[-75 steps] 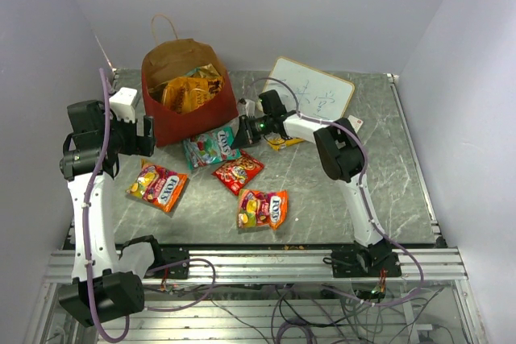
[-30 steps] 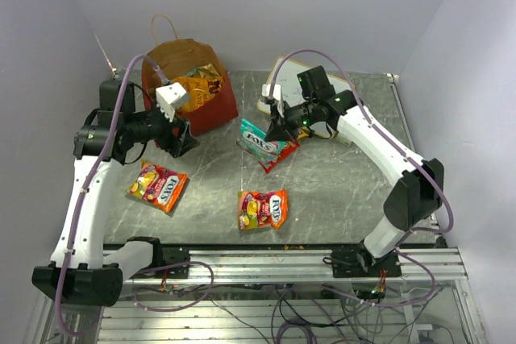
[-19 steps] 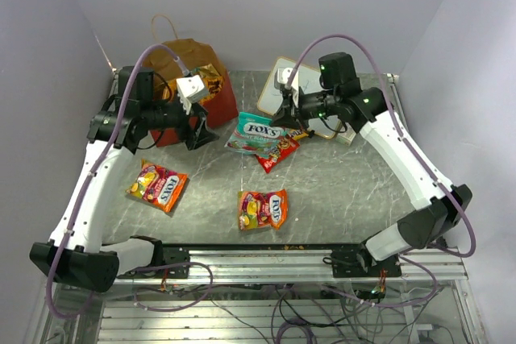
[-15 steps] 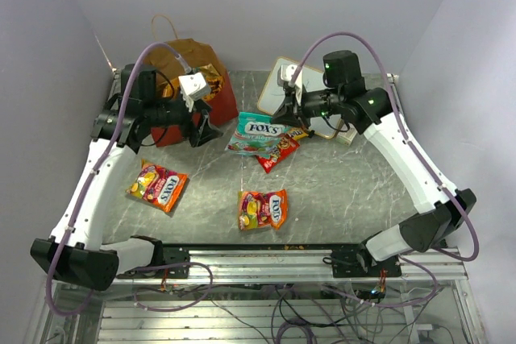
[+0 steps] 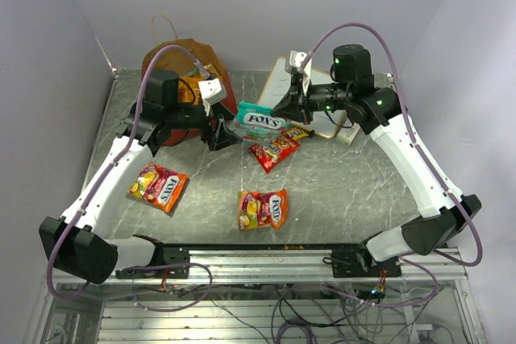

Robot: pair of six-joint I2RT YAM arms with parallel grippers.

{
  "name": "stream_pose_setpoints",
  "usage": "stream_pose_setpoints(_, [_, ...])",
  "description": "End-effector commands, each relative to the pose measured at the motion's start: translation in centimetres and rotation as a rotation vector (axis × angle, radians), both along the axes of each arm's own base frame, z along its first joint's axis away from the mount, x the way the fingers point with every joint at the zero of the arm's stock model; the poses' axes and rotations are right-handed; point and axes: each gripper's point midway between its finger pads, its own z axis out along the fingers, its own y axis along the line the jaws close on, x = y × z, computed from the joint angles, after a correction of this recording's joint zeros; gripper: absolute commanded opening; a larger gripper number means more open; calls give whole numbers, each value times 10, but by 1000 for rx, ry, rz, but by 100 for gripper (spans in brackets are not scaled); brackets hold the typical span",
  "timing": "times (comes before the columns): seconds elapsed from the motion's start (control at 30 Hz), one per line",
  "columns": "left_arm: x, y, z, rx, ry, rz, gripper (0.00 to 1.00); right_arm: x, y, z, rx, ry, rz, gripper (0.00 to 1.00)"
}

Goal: Place the snacks into the paper bag
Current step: Place the snack in the paper bag.

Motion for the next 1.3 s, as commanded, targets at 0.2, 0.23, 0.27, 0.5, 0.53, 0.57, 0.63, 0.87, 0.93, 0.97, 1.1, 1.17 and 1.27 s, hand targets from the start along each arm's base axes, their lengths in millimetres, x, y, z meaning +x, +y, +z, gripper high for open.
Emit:
stream_pose_setpoints(0.2, [3,-17,-7,-41,-41,-59,84,-10,-14,46,135,-26,27,0])
stream_pose_setpoints(0.23, [3,-17,-8,-44,-39,-62,84,-10,-15,46,139,-24,28,0])
stream_pose_setpoints(0.27, [3,-18,-9,-47,-36,-64,84,-11,-15,46,142,-21,29,0])
stream_pose_setpoints(0.5, [1,-23,-10,-76,-13,-90,65,-11,-19,50,171,3,36,0])
stream_pose_setpoints(0.53, [1,-23,-10,-78,-12,-93,61,-11,-19,50,173,6,38,0])
stream_pose_setpoints(0.57, [0,-24,-9,-80,-12,-99,58,-11,-19,50,173,7,37,0])
stream_pose_setpoints(0.63, [-1,-25,-8,-83,-11,-106,50,-9,-20,48,174,10,33,0])
stream_pose_setpoints(0.87, [-7,-22,-8,-67,-35,-123,15,-2,-23,38,171,24,12,0])
stream_pose_setpoints(0.93, [-9,-19,-8,-50,-56,-124,7,1,-26,33,165,23,-2,0])
stream_pose_setpoints(0.97, [-10,-17,-8,-38,-65,-122,7,2,-27,30,161,24,-6,0])
stream_pose_setpoints(1.1, [-13,-10,-6,2,-93,-115,7,6,-32,16,135,22,-30,7])
stream_pose_setpoints(1.17, [-14,-7,-2,12,-105,-106,7,8,-36,10,119,15,-41,18])
stream_pose_setpoints(1.27, [-14,0,5,16,-117,-86,7,10,-42,0,88,5,-66,41])
